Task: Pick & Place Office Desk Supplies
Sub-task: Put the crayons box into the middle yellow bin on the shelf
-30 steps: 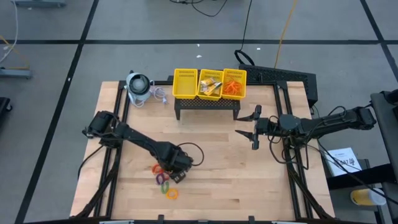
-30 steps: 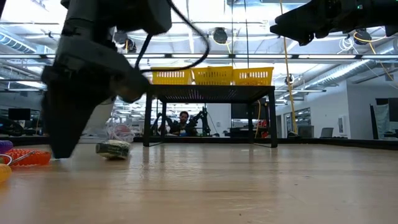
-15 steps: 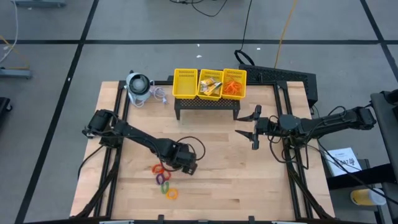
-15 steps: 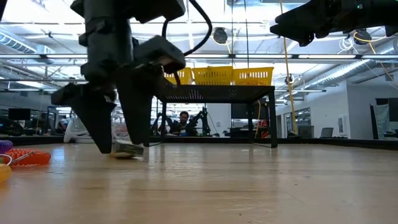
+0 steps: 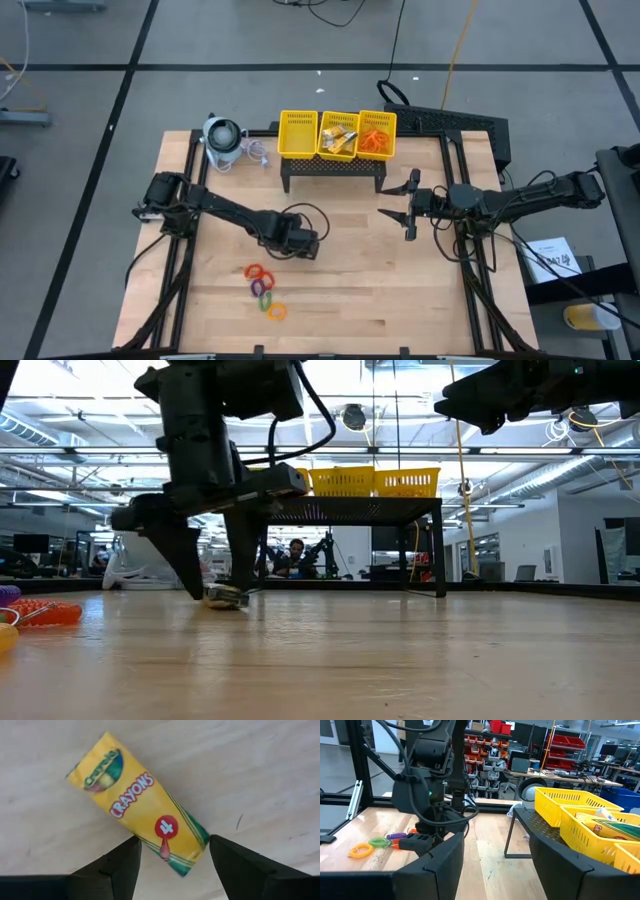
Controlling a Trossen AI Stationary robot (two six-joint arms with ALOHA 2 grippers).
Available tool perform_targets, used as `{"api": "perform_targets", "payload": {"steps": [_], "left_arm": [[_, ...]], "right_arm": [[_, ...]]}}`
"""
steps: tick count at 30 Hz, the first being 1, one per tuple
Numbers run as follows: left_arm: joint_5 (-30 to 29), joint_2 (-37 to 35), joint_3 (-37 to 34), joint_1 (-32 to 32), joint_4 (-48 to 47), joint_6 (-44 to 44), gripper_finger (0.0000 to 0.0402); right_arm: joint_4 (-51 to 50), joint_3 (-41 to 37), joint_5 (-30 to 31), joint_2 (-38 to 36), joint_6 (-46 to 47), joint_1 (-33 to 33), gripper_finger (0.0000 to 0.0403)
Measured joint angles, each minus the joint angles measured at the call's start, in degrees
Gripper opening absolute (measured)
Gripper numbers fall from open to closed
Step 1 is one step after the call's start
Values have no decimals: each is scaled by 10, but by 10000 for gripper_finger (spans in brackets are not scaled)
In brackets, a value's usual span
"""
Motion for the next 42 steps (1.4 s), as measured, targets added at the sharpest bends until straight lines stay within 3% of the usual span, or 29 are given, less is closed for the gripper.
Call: {"api": "perform_targets", "payload": {"steps": [3, 31, 37, 42], "left_arm": [[4, 0, 0, 6, 5, 40, 246], [-37, 30, 2, 62, 28, 80, 242], [-22, 31, 2, 61, 20, 124, 178], [-55, 30, 1, 55, 33, 212, 123]], "right_arm": [[0, 0, 0, 0, 0, 0, 215], [3, 0, 0, 0, 0, 0, 215], [3, 0, 0, 0, 0, 0, 215], [3, 0, 0, 0, 0, 0, 215]]}}
